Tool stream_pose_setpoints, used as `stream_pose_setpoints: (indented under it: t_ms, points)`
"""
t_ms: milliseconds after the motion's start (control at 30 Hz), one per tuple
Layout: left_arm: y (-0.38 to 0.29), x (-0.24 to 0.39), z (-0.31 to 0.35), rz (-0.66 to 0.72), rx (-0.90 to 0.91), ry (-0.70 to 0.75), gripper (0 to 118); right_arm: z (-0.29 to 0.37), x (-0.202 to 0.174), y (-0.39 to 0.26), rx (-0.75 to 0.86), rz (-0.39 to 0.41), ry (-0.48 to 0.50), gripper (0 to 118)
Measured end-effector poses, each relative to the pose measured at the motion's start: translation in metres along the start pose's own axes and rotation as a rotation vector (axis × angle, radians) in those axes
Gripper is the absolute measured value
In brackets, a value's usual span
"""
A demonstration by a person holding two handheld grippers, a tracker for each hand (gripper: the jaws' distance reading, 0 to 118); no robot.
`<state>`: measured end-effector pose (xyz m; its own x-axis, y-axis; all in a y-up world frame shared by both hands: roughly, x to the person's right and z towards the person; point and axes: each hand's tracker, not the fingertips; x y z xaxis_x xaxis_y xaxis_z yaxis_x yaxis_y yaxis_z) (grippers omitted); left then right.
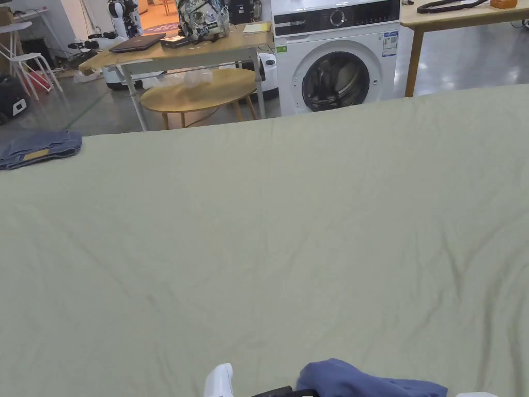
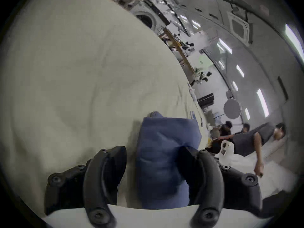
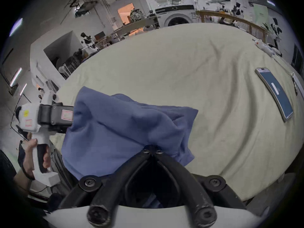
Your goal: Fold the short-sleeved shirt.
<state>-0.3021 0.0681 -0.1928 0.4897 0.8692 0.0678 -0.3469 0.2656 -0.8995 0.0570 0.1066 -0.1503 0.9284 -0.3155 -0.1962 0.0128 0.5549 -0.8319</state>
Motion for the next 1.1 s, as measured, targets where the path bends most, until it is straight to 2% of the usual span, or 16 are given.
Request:
stream_pose_setpoints:
  t_ms: [33, 67, 100, 167, 300, 367, 500, 633, 733, 867, 933, 967, 1000, 1100]
  points:
    - [0.001, -0.003, 0.000, 0.044, -0.013, -0.033, 42, 0.002, 0.000, 0.000, 0.003, -0.009, 0.007, 0]
    - [-0.001, -0.006, -0.001, 0.050, -0.021, 0.015, 35, 0.003, 0.000, 0.000, 0.002, -0.014, 0.007, 0]
    - [-0.001, -0.004, 0.000, 0.004, -0.016, 0.040, 31, 0.002, 0.000, 0.001, 0.000, -0.016, 0.009, 0]
    - [-0.001, 0.002, 0.000, -0.077, -0.026, 0.081, 30, 0.003, -0.003, 0.002, -0.006, -0.014, 0.004, 0]
    - [-0.002, 0.010, 0.014, -0.019, 0.089, -0.023, 21, 0.016, -0.003, 0.006, 0.010, -0.030, 0.023, 0]
    - [0.004, 0.012, 0.032, 0.043, 0.185, -0.087, 20, 0.029, -0.001, 0.010, 0.066, -0.083, 0.075, 0]
    - [0.023, 0.008, 0.111, 0.051, 0.318, -0.060, 19, 0.044, 0.007, 0.023, 0.152, -0.147, 0.140, 0]
    - [0.044, -0.016, 0.229, 0.018, 0.475, 0.152, 19, 0.046, 0.009, 0.035, 0.197, -0.115, 0.126, 0]
    - [0.058, -0.051, 0.294, 0.066, 0.565, 0.284, 19, 0.037, 0.011, 0.044, 0.193, -0.113, 0.145, 0]
    - [0.076, -0.077, 0.315, 0.146, 0.648, 0.366, 19, 0.029, 0.007, 0.056, 0.169, -0.087, 0.156, 0]
    - [0.075, -0.084, 0.311, 0.192, 0.695, 0.450, 35, 0.030, 0.006, 0.059, 0.172, -0.089, 0.175, 0]
    - [0.076, -0.085, 0.312, 0.190, 0.705, 0.514, 51, 0.031, 0.007, 0.061, 0.176, -0.107, 0.195, 0]
    - [0.080, -0.096, 0.321, 0.179, 0.712, 0.579, 57, 0.033, 0.009, 0.062, 0.187, -0.123, 0.208, 0]
    - [0.083, -0.073, 0.336, 0.043, 0.733, 0.823, 57, 0.043, 0.012, 0.067, 0.235, -0.111, 0.180, 0]
